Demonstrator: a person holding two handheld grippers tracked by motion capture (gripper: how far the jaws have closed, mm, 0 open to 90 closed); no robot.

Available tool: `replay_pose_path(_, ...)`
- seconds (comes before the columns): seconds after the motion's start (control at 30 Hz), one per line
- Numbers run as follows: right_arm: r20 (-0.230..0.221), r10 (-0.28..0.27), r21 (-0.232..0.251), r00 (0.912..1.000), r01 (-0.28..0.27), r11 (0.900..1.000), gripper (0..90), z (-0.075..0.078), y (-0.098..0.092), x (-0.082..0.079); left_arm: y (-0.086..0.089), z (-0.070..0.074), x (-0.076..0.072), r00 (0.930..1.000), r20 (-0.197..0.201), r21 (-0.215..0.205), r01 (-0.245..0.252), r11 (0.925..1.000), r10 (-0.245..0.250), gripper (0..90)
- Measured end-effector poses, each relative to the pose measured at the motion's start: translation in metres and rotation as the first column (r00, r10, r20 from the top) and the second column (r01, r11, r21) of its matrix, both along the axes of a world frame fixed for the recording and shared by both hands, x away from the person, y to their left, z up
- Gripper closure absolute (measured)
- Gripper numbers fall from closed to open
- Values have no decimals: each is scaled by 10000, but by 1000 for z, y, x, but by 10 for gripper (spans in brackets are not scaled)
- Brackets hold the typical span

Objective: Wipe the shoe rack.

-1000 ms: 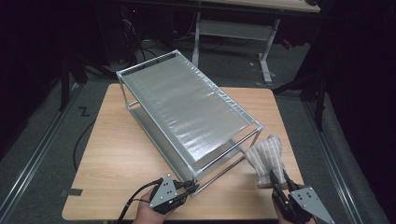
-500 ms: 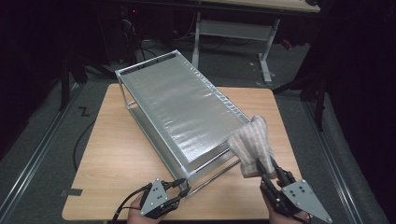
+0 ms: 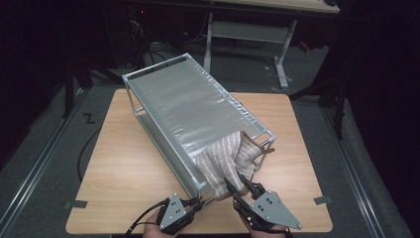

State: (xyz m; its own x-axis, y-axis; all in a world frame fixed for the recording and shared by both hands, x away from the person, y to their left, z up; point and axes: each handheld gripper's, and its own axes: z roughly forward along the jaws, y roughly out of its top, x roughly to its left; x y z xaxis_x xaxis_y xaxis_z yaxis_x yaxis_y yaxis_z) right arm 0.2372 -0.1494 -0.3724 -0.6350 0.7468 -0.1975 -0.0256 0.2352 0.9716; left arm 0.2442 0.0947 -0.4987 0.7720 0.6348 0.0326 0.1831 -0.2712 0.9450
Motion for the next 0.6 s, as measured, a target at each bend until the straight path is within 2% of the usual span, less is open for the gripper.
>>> replay_pose_path(0.1,-18,332,-150,9994,-332,9993,683,8,11,3,1,1,0,10000,-3,58,16,10000,-16,801)
replay_pose_path(0.13,-48,498,-10,9987,-498,9988,683,8,13,1,1,1,0,10000,-11,51,-3,10000,3,802)
replay_pose_path(0.23,-77,816,352,9966,-812,9961,683,1,16,-7,3,1,-1,10000,47,117,-6,9999,5,800)
replay_pose_path(0.27,-84,924,270,9957,-921,9954,681,-2,17,-9,4,1,-1,10000,34,114,13,9999,-14,800)
replay_pose_path(0.33,-9,839,-54,9965,-839,9965,674,-5,18,-12,5,1,-1,10000,25,132,36,9999,-36,800)
replay_pose_path(0.47,94,350,-8,9993,-349,9994,567,-7,14,-8,5,1,-1,10000,35,100,1,10000,-1,800)
replay_pose_path(0.5,119,227,18,9997,-227,9997,516,-7,13,-6,5,1,-1,10000,36,97,13,10000,-14,800)
replay_pose_path(0.6,106,132,217,9999,-134,9997,425,-7,12,0,5,1,-1,10000,34,108,20,9999,-20,800)
